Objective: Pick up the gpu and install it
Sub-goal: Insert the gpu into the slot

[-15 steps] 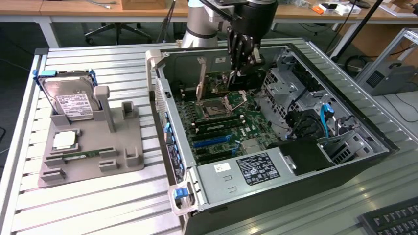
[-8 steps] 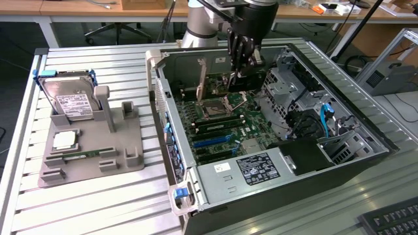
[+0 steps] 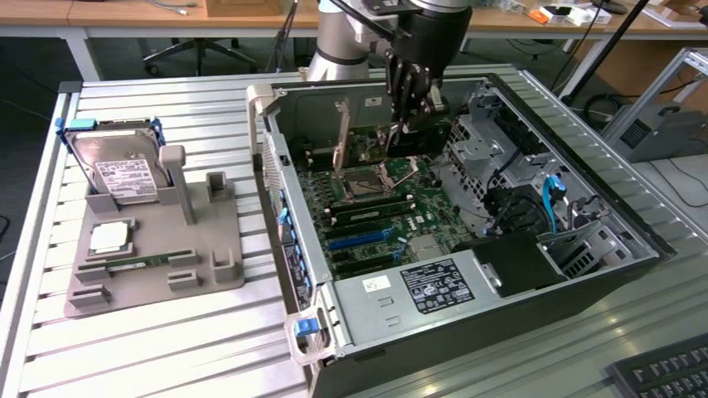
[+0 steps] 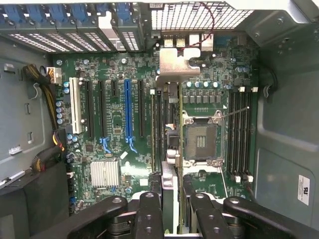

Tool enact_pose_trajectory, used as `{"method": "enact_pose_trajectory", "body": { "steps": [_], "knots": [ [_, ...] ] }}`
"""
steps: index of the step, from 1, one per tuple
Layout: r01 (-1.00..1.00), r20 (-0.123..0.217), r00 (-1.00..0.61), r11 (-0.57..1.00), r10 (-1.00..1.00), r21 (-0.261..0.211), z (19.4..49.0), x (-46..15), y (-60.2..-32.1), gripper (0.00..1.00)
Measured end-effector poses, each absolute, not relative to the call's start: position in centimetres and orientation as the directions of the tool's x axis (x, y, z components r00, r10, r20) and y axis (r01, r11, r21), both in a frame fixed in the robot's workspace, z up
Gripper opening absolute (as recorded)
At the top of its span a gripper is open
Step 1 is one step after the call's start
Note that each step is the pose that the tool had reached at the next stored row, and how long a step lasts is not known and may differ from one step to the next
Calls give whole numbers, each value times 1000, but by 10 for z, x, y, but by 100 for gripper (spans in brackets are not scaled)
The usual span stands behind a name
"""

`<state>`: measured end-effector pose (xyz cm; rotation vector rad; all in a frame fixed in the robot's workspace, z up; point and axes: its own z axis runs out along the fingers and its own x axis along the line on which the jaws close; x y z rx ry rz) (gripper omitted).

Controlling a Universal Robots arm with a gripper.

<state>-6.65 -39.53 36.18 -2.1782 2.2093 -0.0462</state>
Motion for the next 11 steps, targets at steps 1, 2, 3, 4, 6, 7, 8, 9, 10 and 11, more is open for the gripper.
{"method": "enact_pose_trajectory", "body": {
  "steps": [1,2,3,4,6,7,8,9,10,11],
  "knots": [
    [-999,-7,-14,14,-1000,-48,361,-67,-396,27],
    [-999,-7,-14,14,-1000,-48,361,-67,-396,27],
    [-999,-7,-14,14,-1000,-48,361,-67,-396,27],
    [-999,-7,-14,14,-1000,-48,360,-67,-396,27],
    [-999,-7,-14,14,-1000,-48,359,-67,-396,27],
    [-999,-7,-14,14,-1000,-48,359,-67,-397,27],
    [-999,-7,-14,14,-1000,-48,359,-66,-397,27],
    [-999,-7,-14,14,-1000,-48,358,-66,-397,27],
    [-999,-7,-14,14,-1000,-48,358,-66,-397,27],
    [-999,-7,-14,14,-1000,-48,357,-67,-397,27]
  ]
}}
